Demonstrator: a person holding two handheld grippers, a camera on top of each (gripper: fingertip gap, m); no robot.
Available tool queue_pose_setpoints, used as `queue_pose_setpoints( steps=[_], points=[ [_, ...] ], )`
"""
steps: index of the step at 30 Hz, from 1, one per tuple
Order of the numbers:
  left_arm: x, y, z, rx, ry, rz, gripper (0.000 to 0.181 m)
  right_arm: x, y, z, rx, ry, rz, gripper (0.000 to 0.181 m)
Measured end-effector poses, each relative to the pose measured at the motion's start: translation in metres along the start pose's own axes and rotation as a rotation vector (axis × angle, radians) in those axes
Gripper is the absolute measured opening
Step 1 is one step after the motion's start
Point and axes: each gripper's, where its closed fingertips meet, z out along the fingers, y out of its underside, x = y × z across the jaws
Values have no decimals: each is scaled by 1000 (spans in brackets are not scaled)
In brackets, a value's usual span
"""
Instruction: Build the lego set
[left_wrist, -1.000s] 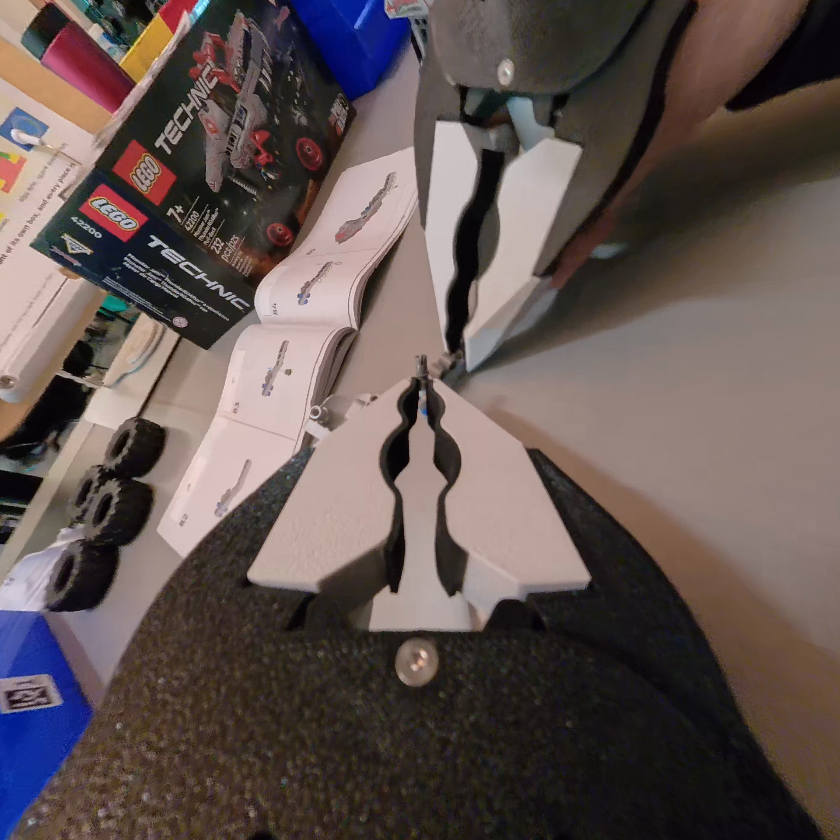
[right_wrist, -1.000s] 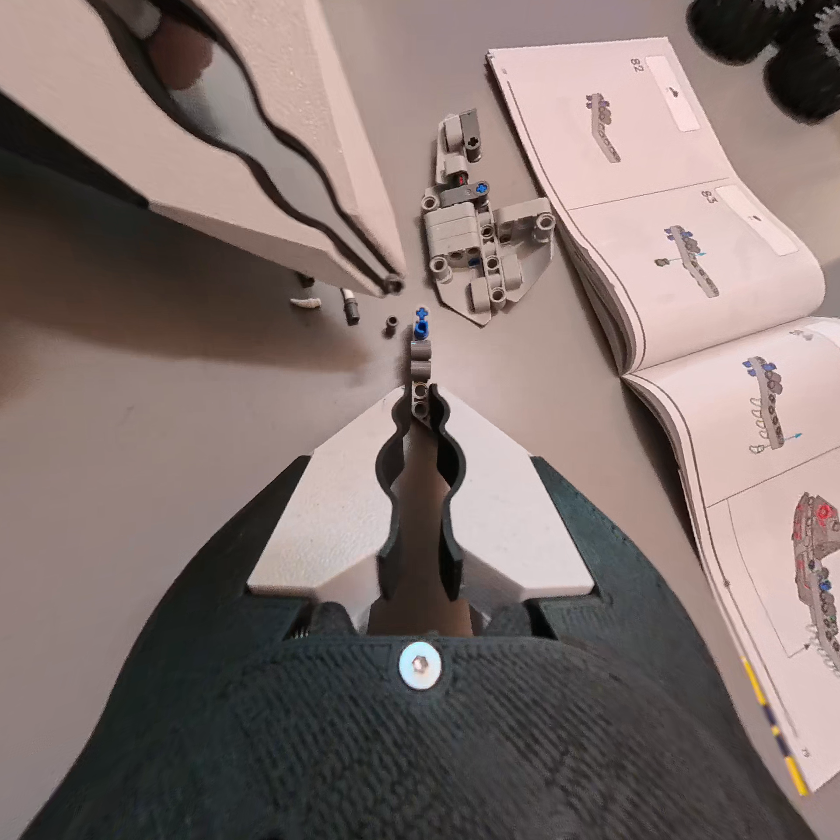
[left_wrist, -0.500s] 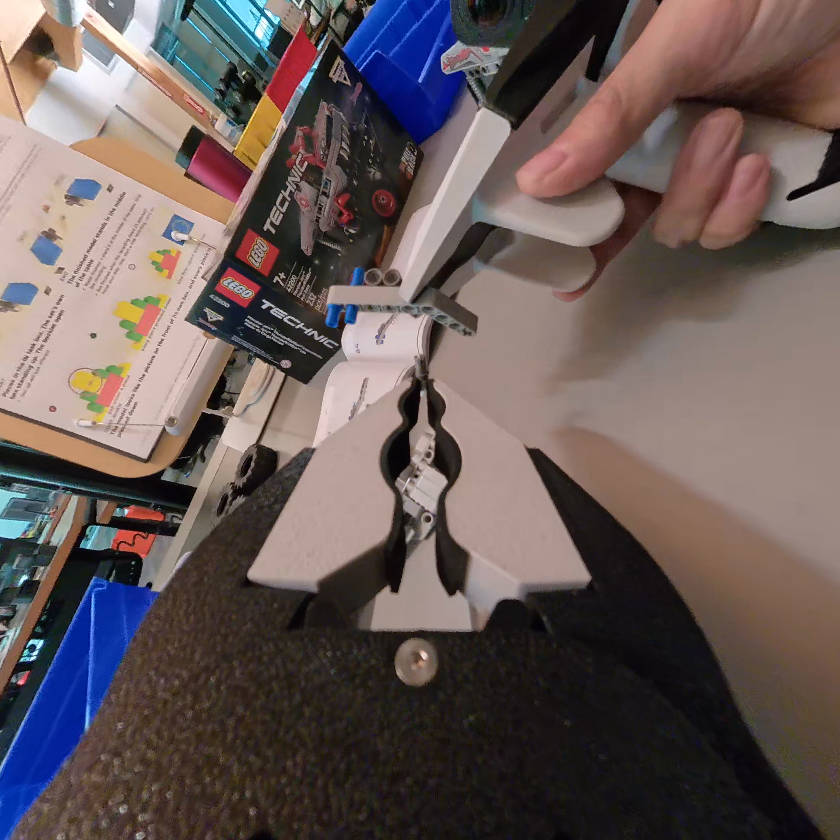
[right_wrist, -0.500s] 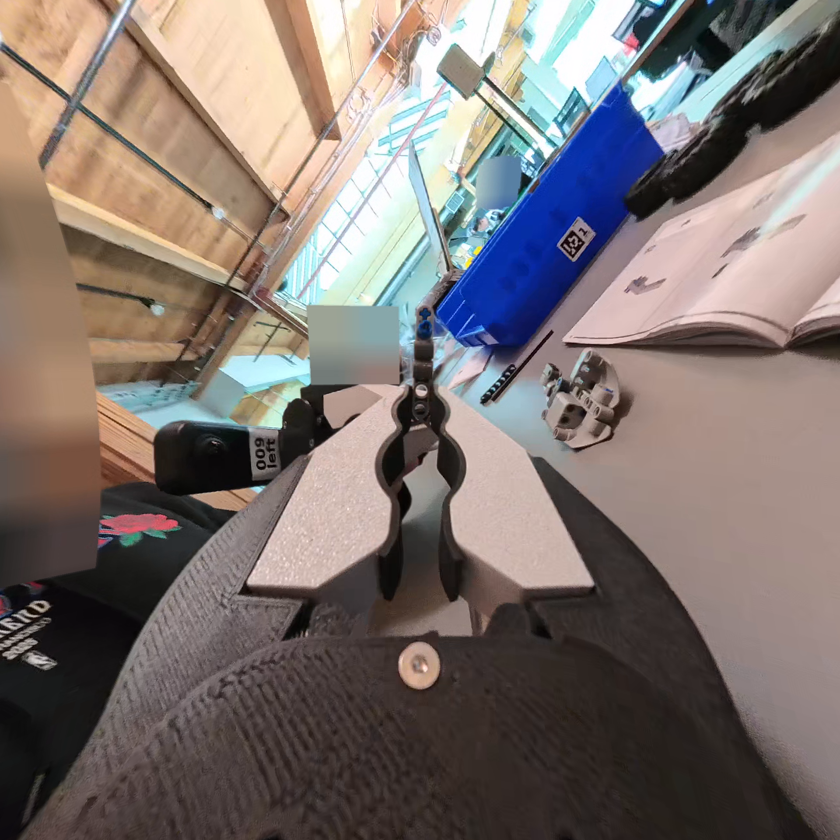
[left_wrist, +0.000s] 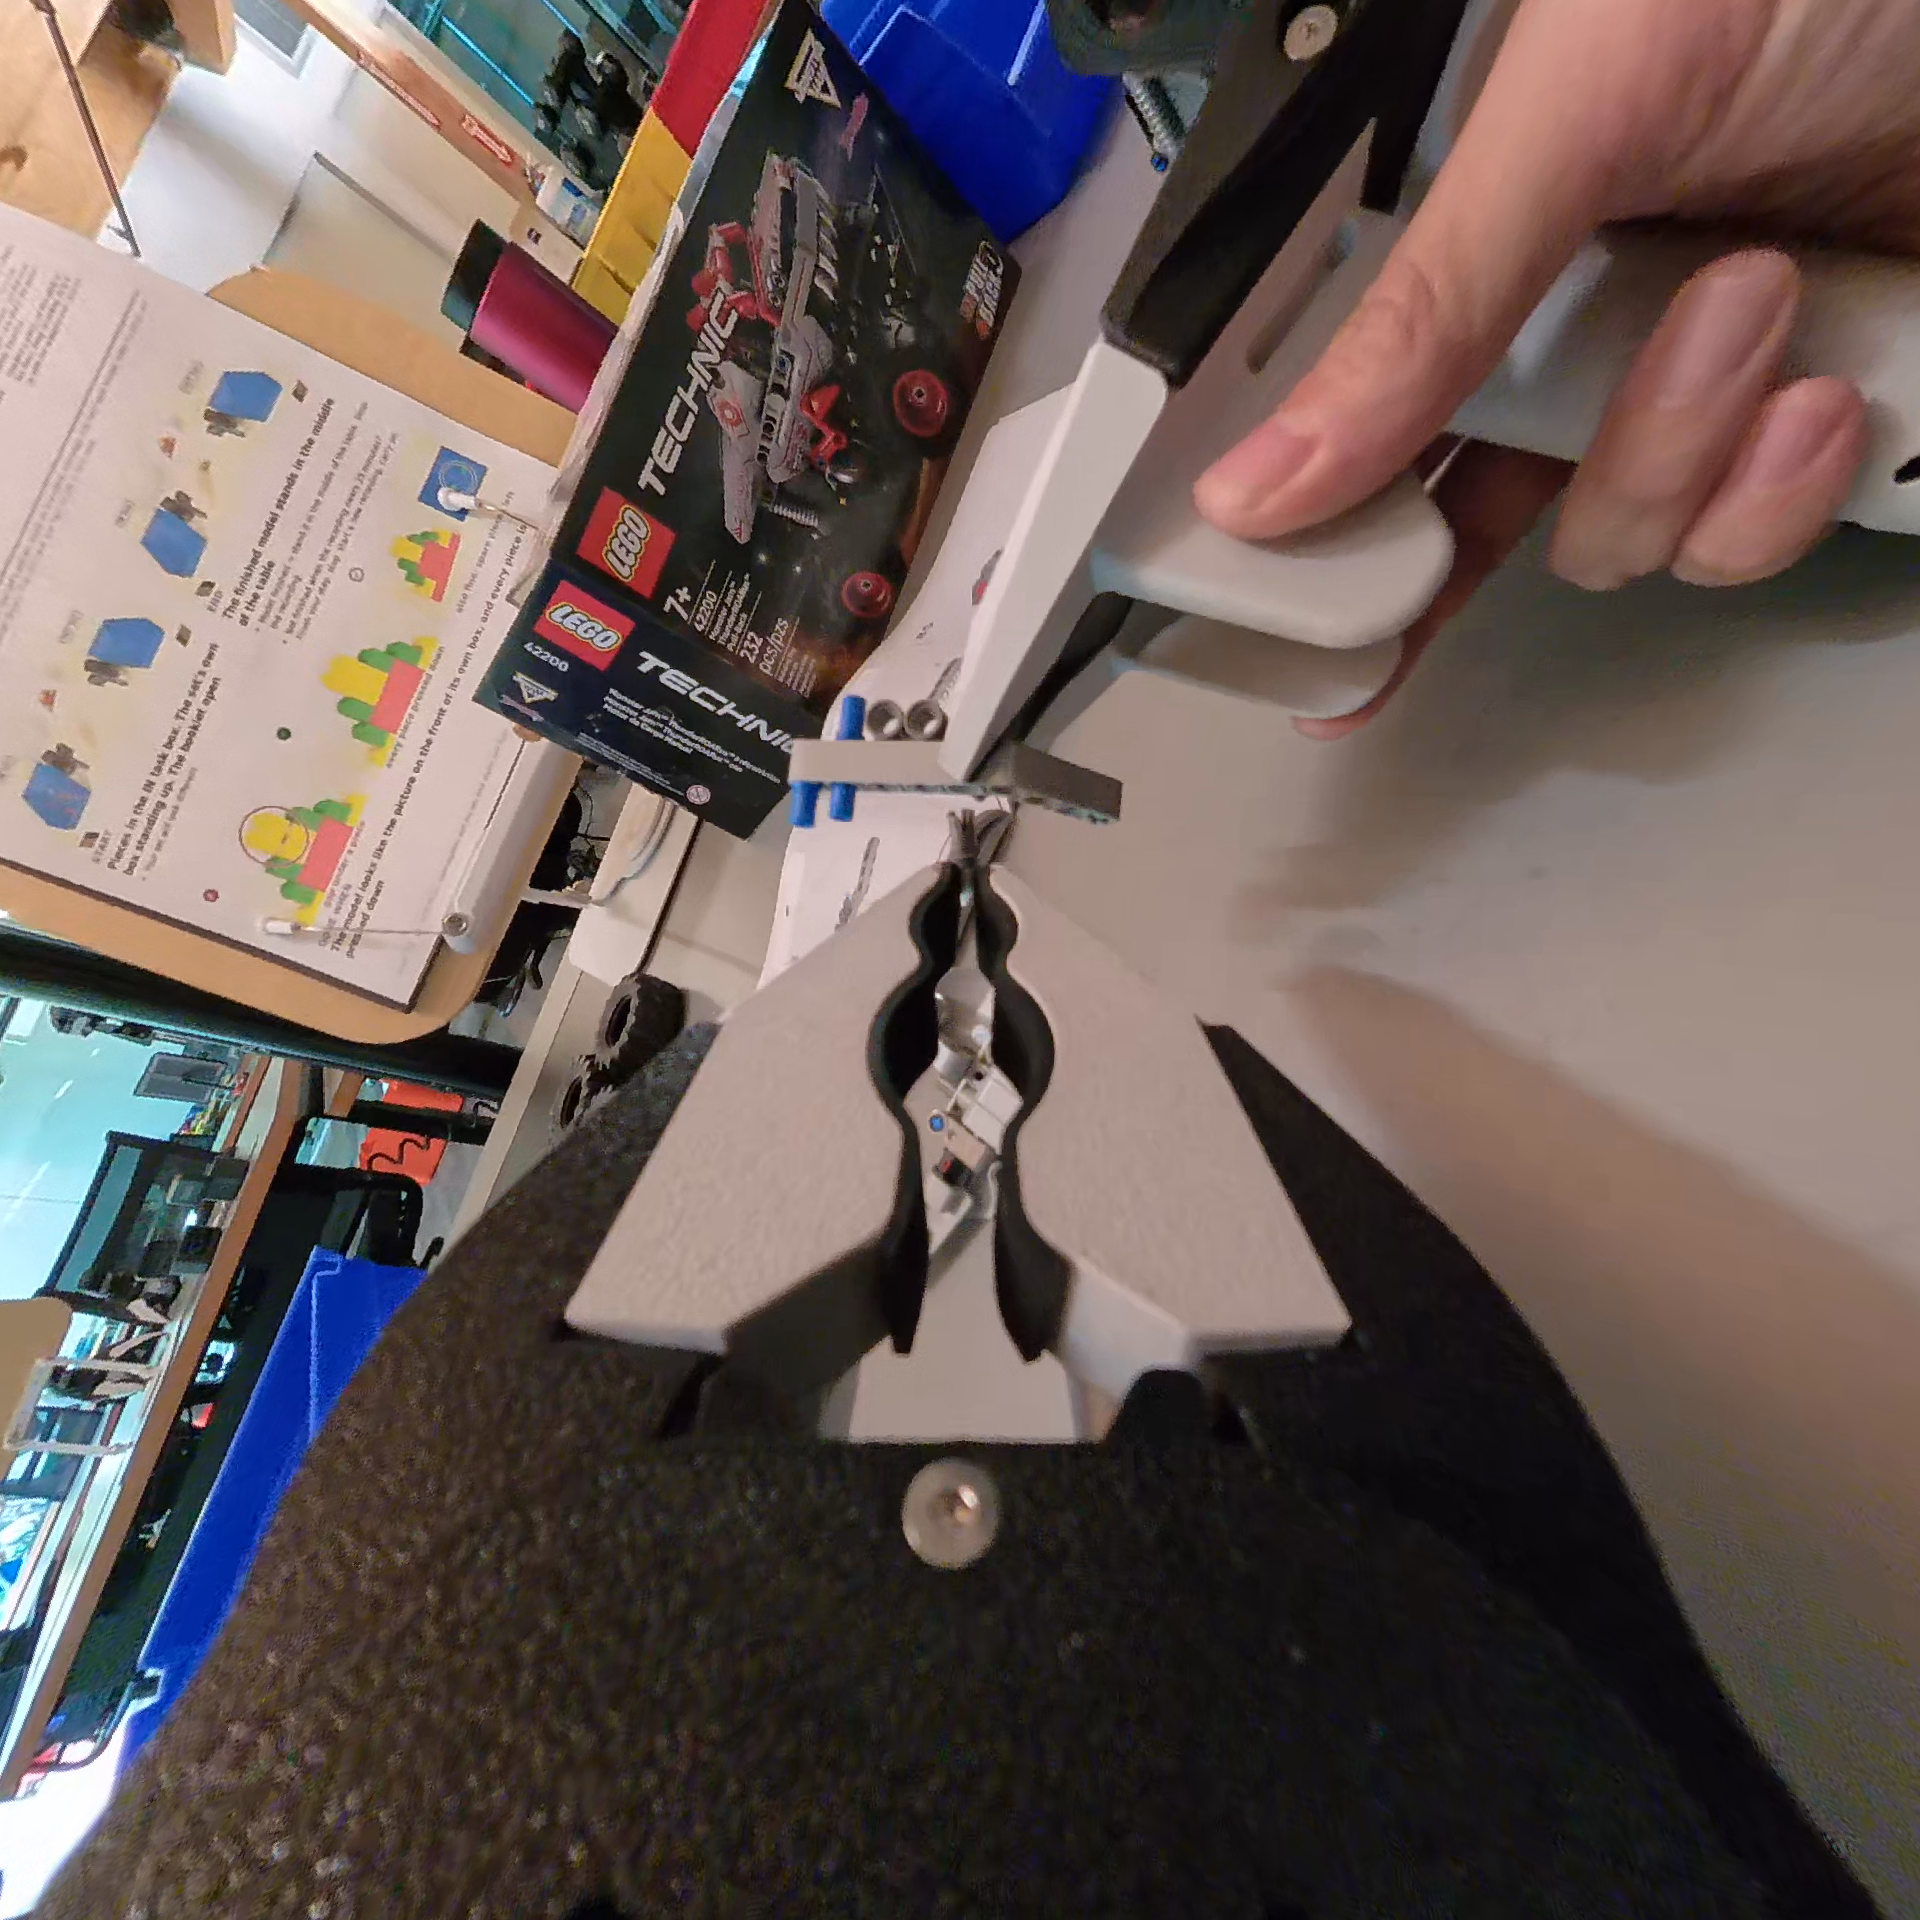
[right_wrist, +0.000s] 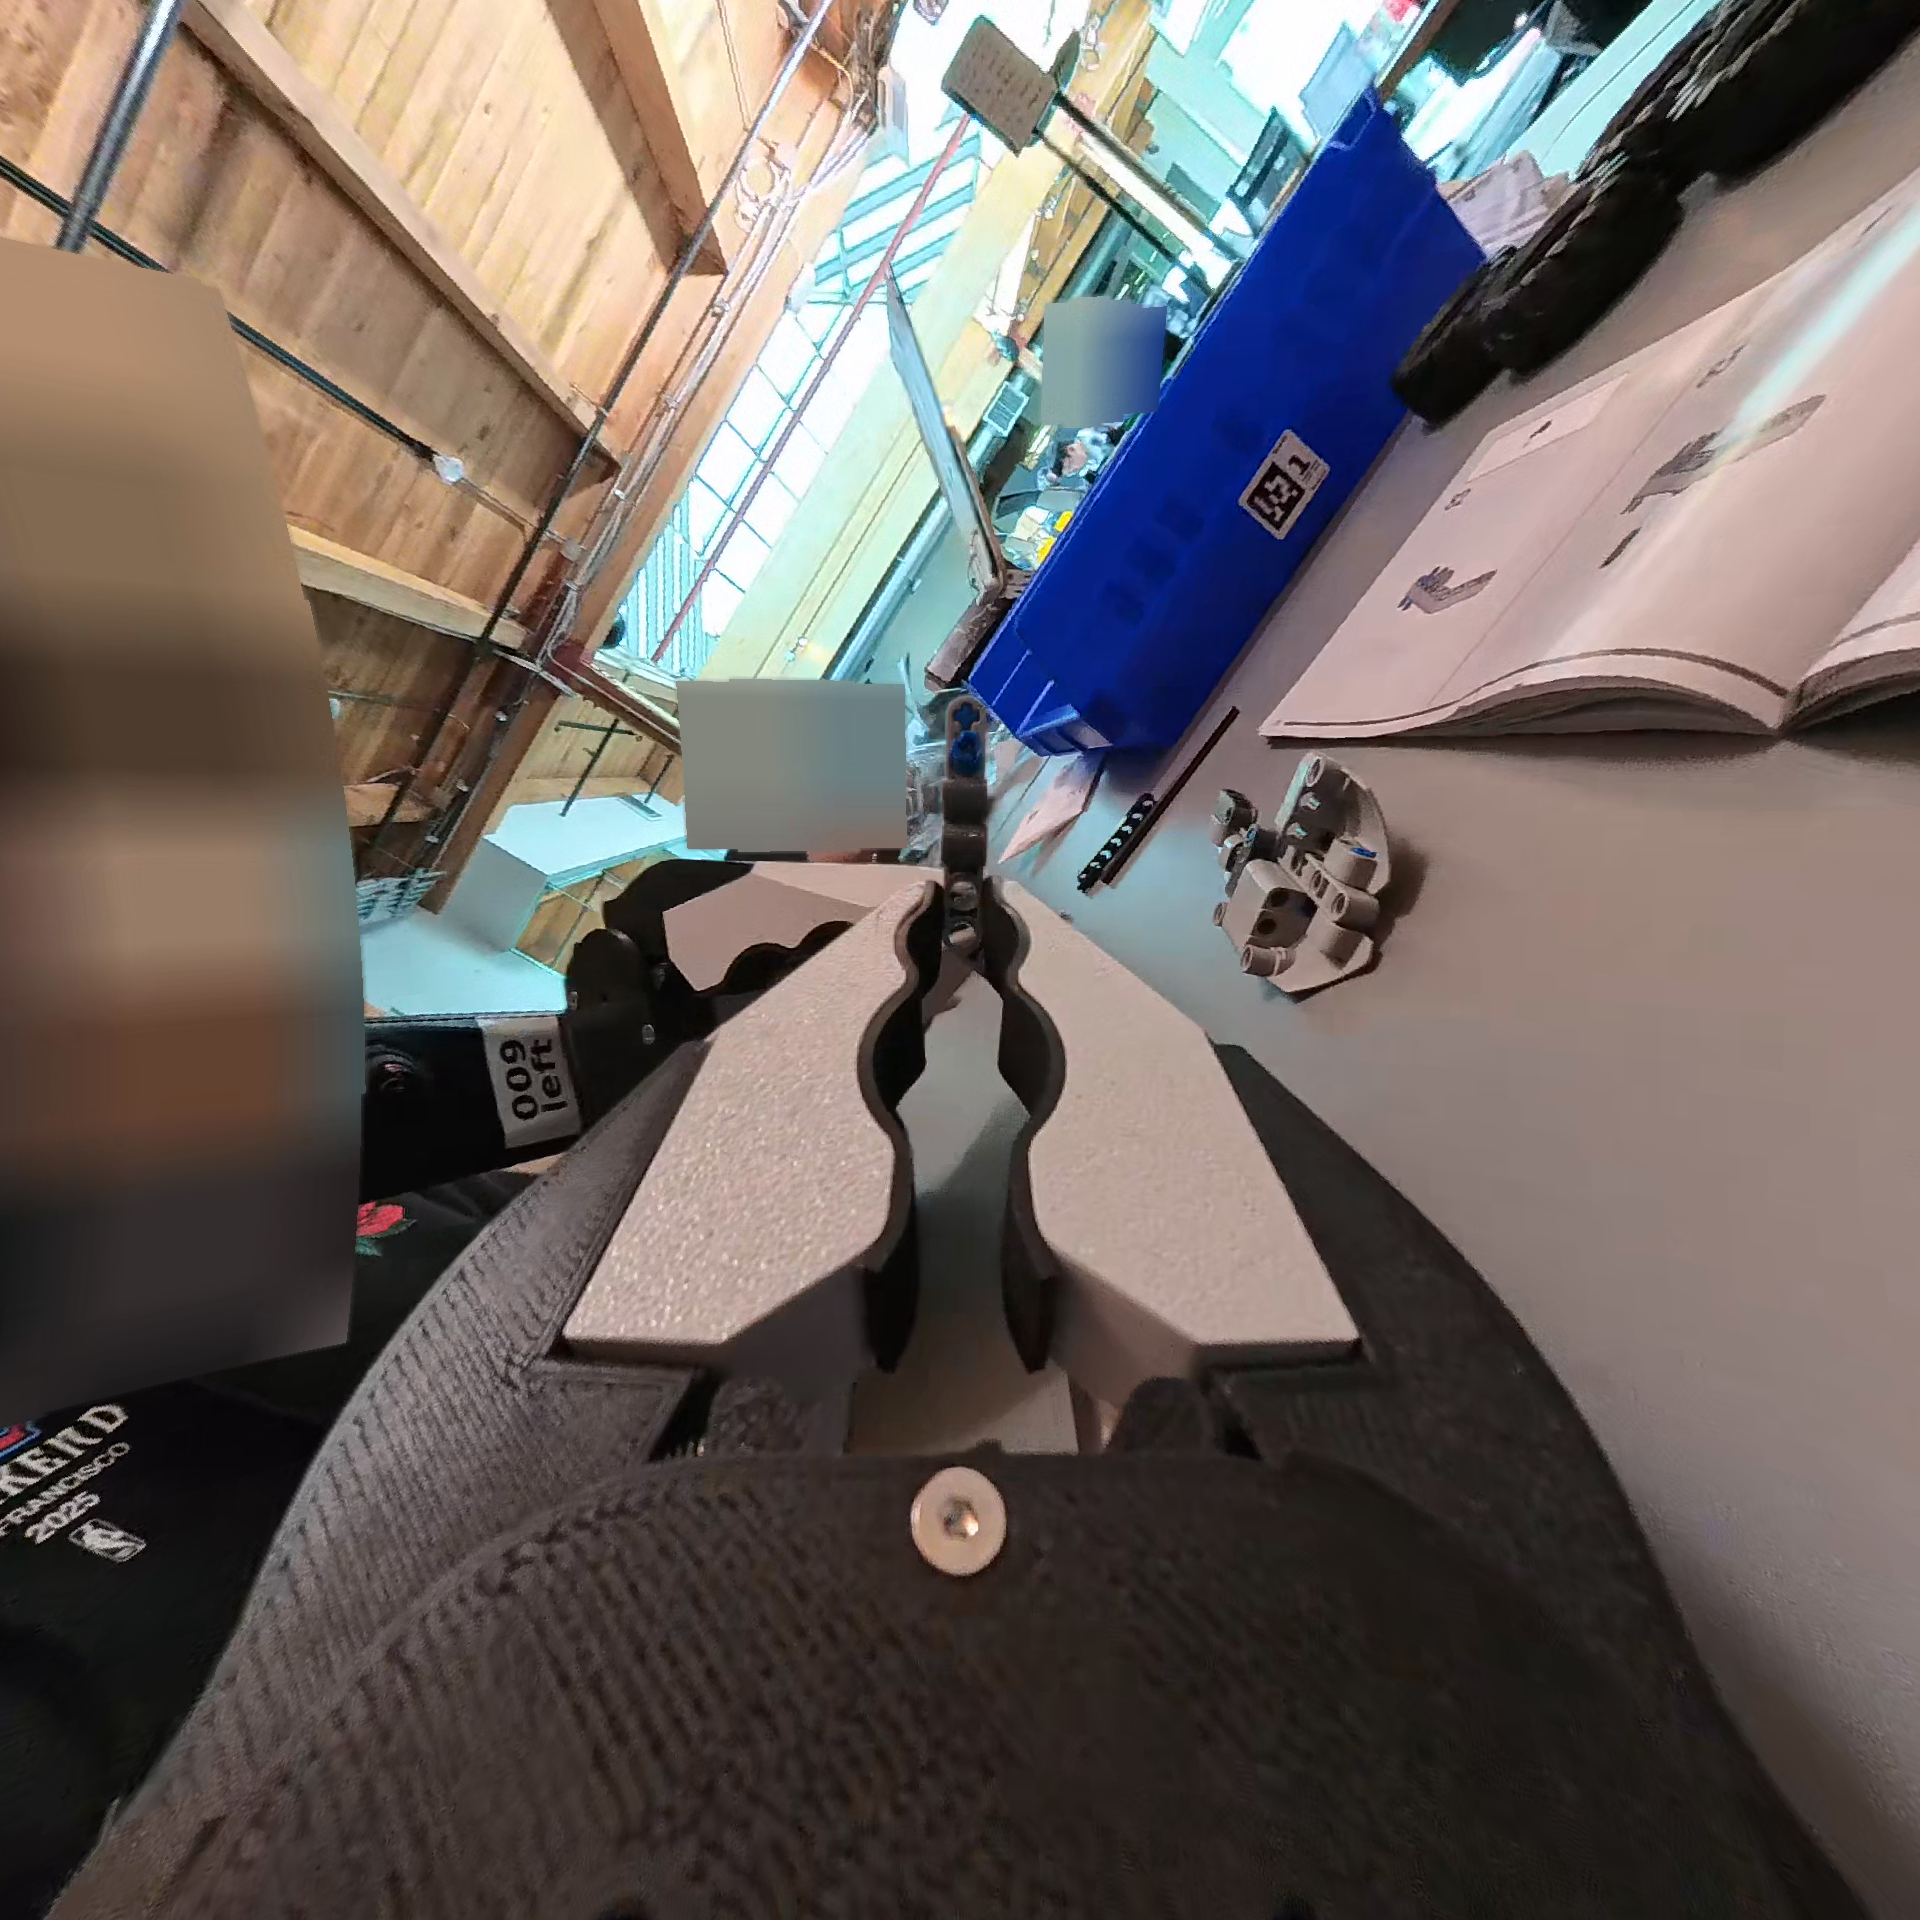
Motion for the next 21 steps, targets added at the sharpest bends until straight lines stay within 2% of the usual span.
queue_pose_setpoints(
  steps=[10,17,21],
  points=[
    [2,6,3,-42,11,-9,0,5,7,6,-25,93,-115,6],
    [4,9,3,-130,-61,164,0,9,10,8,-32,170,-207,6],
    [7,12,3,-111,7,105,0,11,13,10,-51,206,-239,6]
  ],
)
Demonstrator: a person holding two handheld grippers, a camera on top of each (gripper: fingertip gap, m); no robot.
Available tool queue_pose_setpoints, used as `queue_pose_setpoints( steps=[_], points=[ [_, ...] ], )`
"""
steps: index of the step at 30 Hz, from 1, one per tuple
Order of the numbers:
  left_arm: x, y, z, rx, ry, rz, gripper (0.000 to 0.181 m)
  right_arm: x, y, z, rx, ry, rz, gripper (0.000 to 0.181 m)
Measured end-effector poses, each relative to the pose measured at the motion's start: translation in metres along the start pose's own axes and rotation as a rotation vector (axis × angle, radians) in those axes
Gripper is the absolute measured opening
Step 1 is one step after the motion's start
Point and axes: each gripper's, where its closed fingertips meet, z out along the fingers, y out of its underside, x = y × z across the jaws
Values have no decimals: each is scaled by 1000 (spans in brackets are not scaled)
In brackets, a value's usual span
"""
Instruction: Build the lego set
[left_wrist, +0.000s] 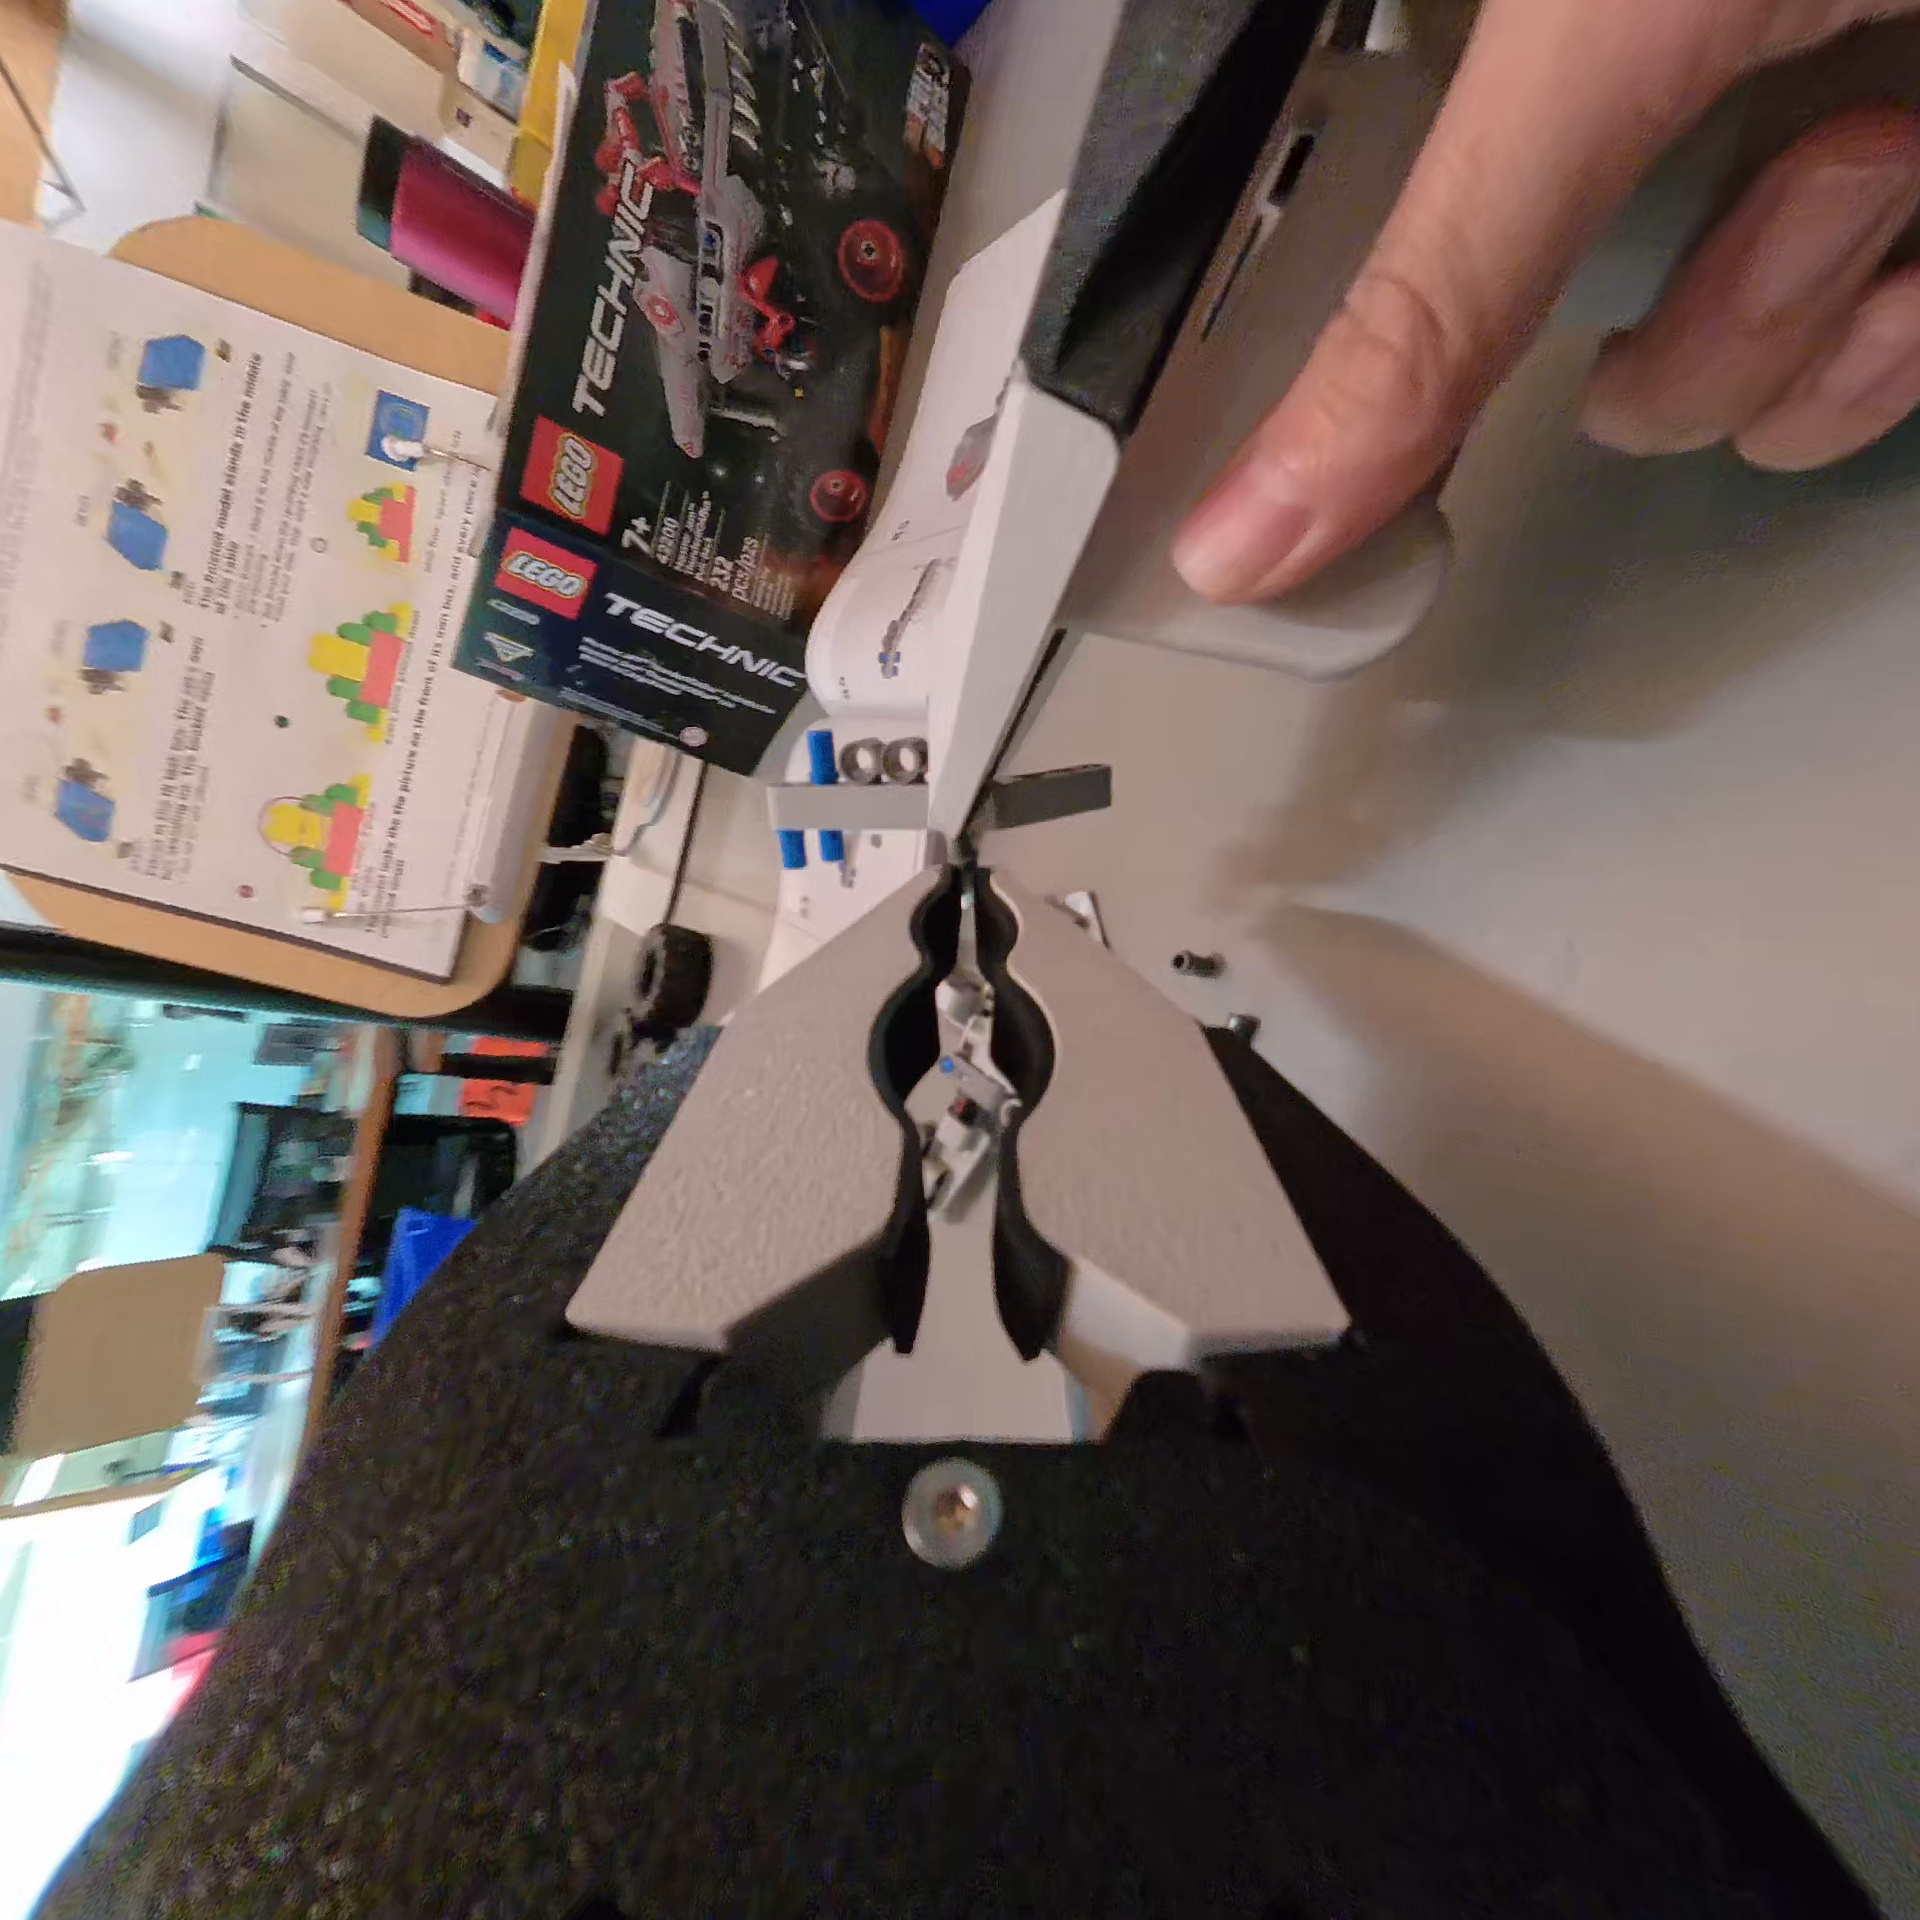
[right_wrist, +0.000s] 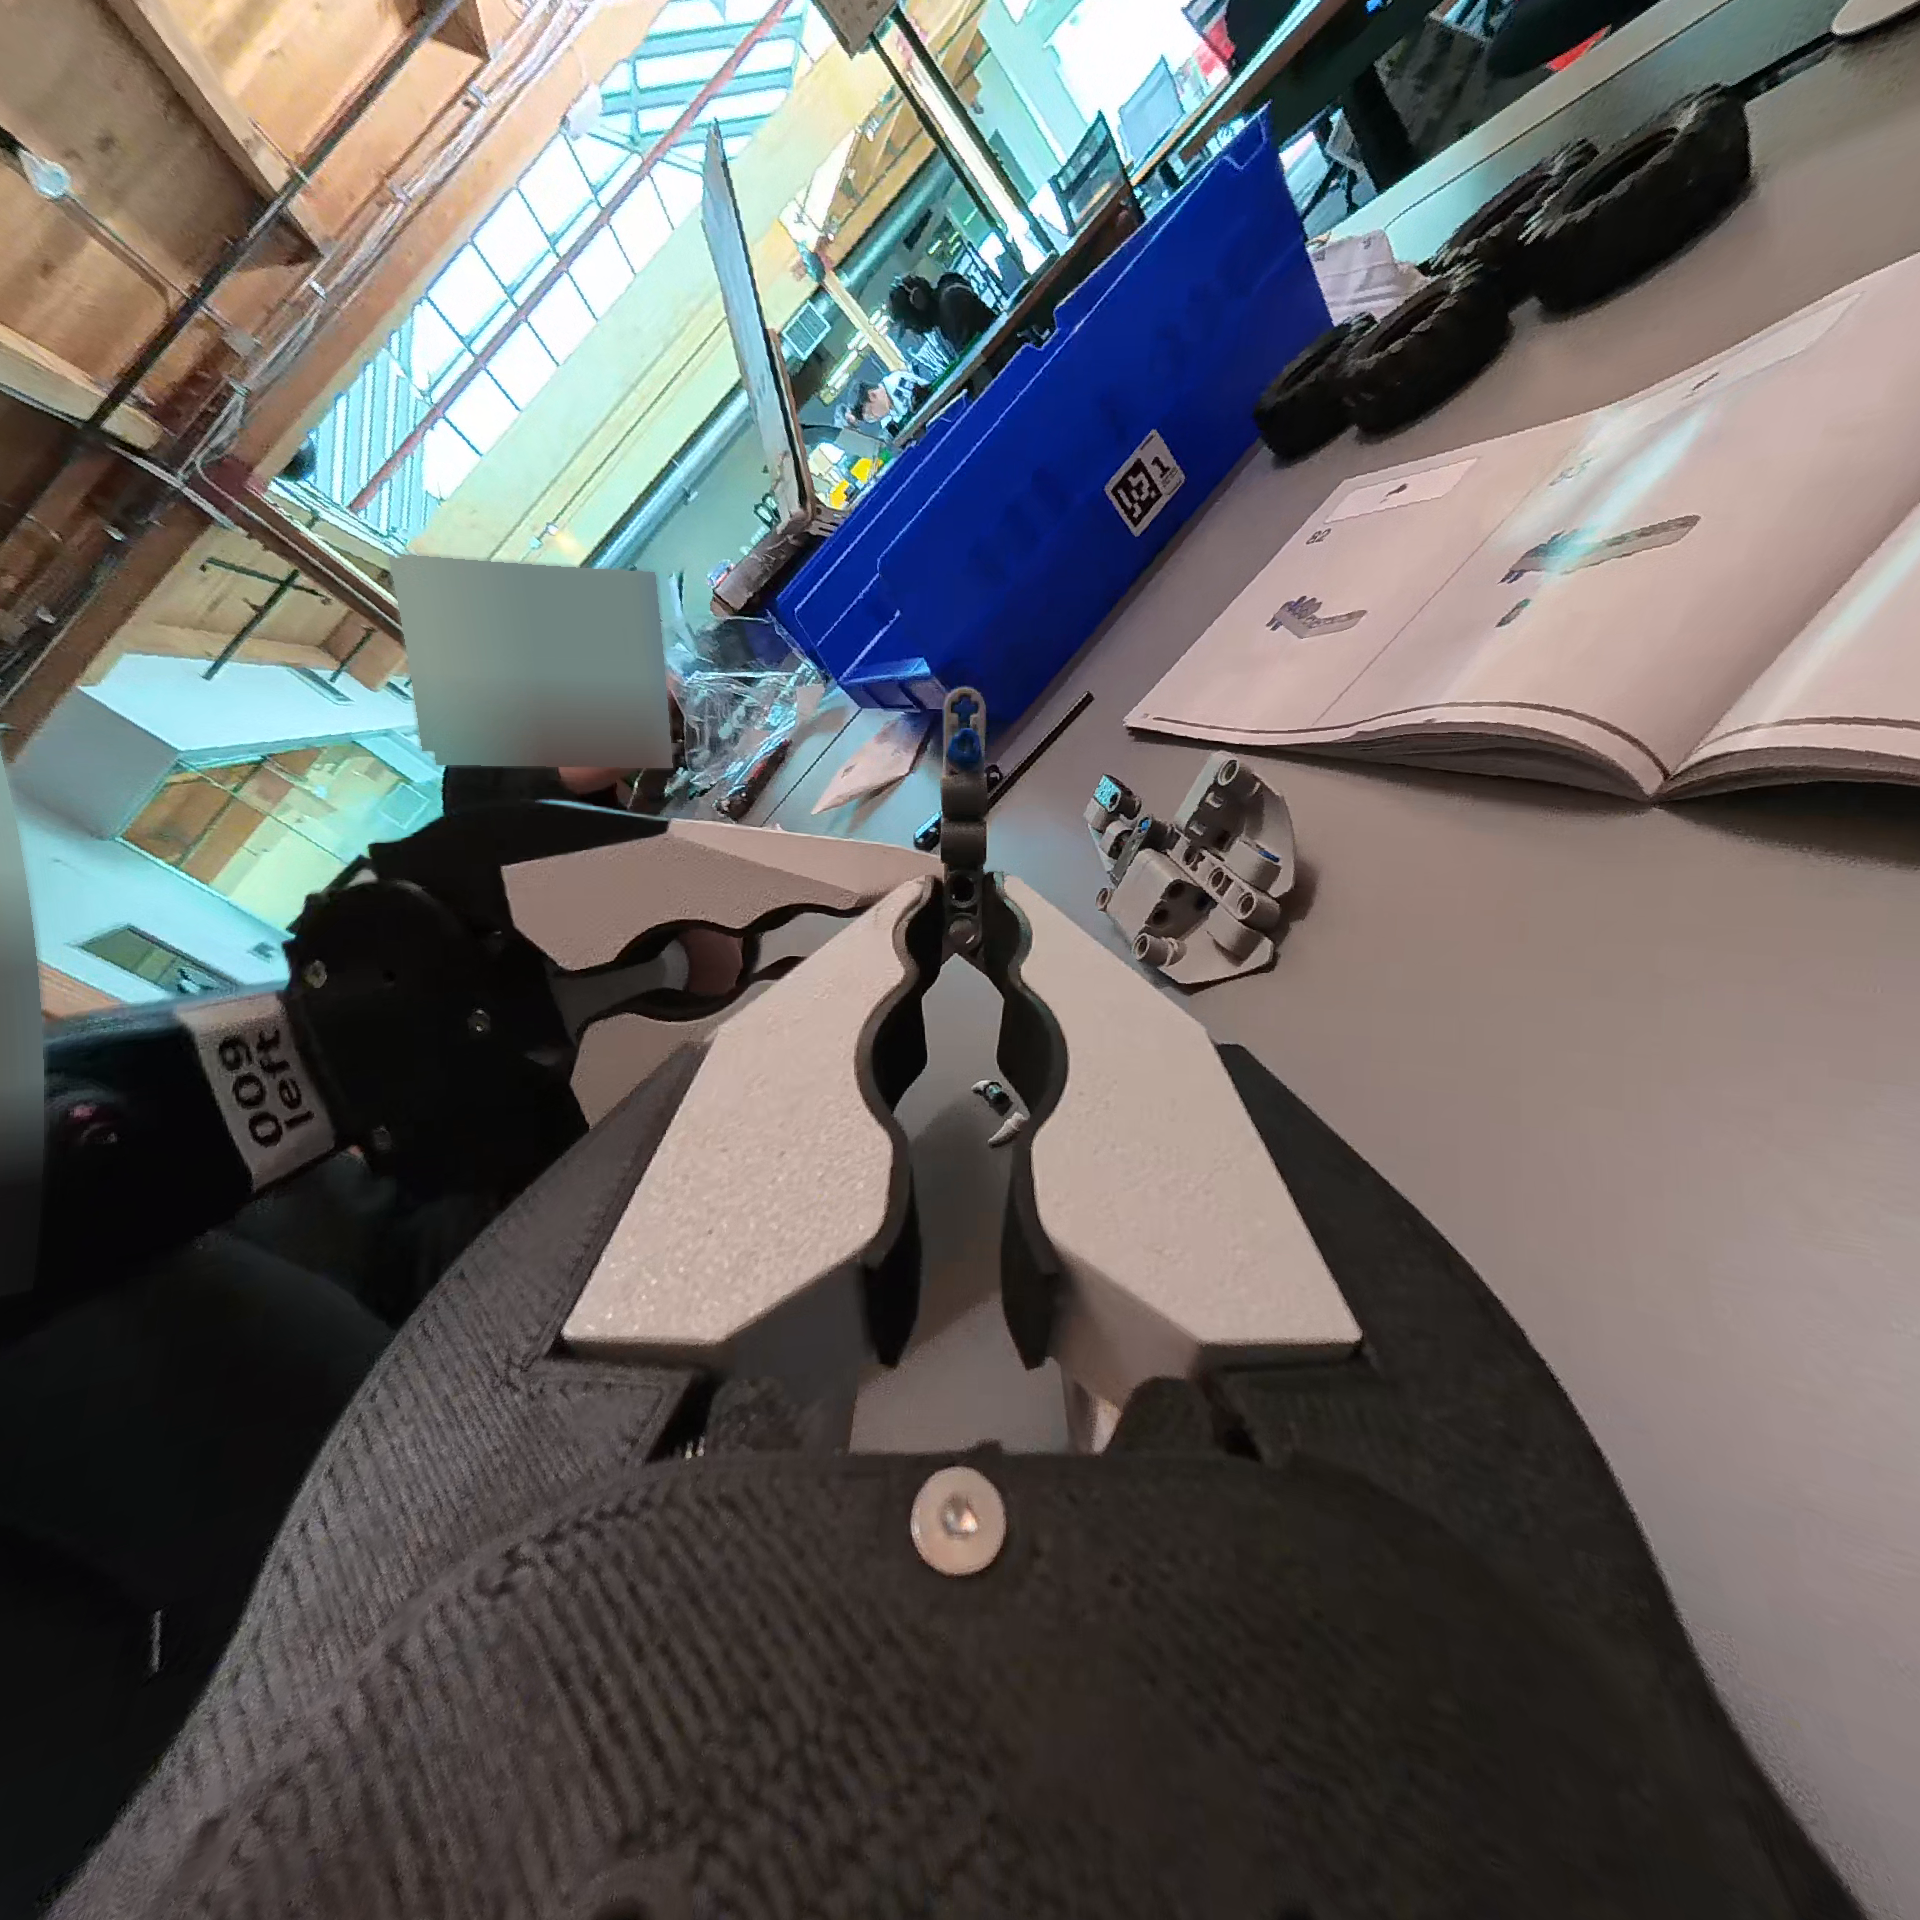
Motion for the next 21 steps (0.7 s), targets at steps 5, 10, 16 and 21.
queue_pose_setpoints(
  steps=[5,10,16,21],
  points=[
    [3,6,1,-29,-18,72,0,2,5,4,-38,43,-37,7],
    [7,7,2,-33,-19,144,0,8,12,5,-113,120,-123,7],
    [6,-5,-4,107,25,101,0,3,14,2,-135,43,-54,7],
    [10,-7,-3,140,55,63,0,2,15,-1,-140,-24,-12,6]
  ],
)
